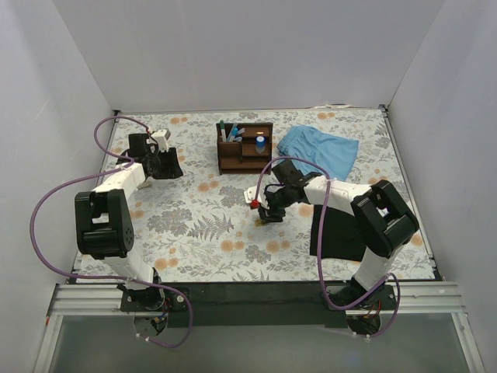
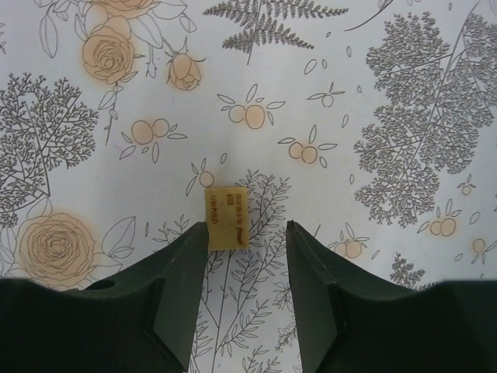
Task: Sort the stationery into containers
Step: Pick up the stationery from the center of the board, then place the stationery in the storage box.
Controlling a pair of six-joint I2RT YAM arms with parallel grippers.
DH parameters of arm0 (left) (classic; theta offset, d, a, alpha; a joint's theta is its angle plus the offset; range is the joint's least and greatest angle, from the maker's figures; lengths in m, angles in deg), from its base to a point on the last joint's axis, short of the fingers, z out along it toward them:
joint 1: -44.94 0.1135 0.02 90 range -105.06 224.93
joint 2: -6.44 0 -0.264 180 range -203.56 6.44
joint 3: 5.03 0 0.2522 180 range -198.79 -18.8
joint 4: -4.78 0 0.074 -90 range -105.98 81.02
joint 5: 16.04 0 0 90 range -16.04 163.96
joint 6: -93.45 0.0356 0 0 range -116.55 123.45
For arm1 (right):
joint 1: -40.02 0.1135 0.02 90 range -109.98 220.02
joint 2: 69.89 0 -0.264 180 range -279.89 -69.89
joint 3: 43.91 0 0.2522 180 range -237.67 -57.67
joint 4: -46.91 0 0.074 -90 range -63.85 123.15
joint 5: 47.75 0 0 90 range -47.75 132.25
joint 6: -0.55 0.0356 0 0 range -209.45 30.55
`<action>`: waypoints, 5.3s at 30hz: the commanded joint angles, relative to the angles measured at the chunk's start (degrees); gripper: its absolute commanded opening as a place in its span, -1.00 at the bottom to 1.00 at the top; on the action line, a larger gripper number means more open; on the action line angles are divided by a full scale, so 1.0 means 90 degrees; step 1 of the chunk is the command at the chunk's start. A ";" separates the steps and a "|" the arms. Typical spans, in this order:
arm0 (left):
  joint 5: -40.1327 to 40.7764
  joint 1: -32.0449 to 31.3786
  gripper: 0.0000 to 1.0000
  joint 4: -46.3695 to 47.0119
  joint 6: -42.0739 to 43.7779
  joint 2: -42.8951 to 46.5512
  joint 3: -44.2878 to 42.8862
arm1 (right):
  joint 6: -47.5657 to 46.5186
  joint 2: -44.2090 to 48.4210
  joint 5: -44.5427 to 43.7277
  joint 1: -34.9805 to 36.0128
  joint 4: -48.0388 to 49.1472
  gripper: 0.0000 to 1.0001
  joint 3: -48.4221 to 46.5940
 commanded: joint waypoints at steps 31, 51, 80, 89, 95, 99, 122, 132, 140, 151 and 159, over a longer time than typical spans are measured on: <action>-0.0282 0.0035 -0.11 0.0301 -0.0042 0.0236 0.0097 | -0.0002 -0.0138 -0.0170 0.0024 -0.0583 -0.41 -0.0087; -0.0868 0.0006 -0.12 0.0516 -0.0716 -0.0262 -0.0421 | 0.5953 0.0946 -0.1742 -0.0161 0.0656 -0.97 -0.0468; -0.0829 0.0006 -0.12 0.0506 -0.0784 -0.0058 0.0126 | 0.8973 -0.0694 -0.3812 -0.0874 0.1185 -0.97 -0.1893; -0.0829 0.0006 -0.12 0.0545 -0.0745 -0.0018 0.0263 | 0.8768 -0.1046 -0.4447 -0.0767 0.1175 -0.97 -0.2313; -0.0868 0.0006 -0.12 0.0594 -0.0745 -0.0038 0.0312 | 0.8622 -0.1173 -0.4925 -0.0601 0.1165 -0.97 -0.2391; -0.0927 0.0006 -0.12 0.0643 -0.0784 -0.0086 0.0331 | 0.8504 -0.1280 -0.5267 -0.0435 0.1195 -0.97 -0.2489; -0.0966 0.0006 -0.12 0.0701 -0.0881 -0.0145 0.0312 | 0.7752 -0.0841 -0.4205 -0.0162 0.1214 -0.97 -0.2265; -0.0907 0.0006 -0.12 0.0731 -0.0911 -0.0116 0.0331 | 0.7684 -0.1095 -0.4876 0.0014 0.1244 -0.97 -0.2343; -0.0917 0.0006 -0.12 0.0770 -0.0940 -0.0233 0.0283 | 0.7371 -0.1281 -0.5473 -0.0034 0.1195 -0.97 -0.2548; -0.0859 0.0006 -0.12 0.0789 -0.0901 -0.0311 0.0234 | 0.7079 -0.1613 -0.5854 -0.0103 0.1292 -0.97 -0.2870; -0.0810 0.0006 -0.11 0.0799 -0.0901 -0.0292 0.0253 | 0.6942 -0.1584 -0.5990 -0.0123 0.1283 -0.97 -0.2821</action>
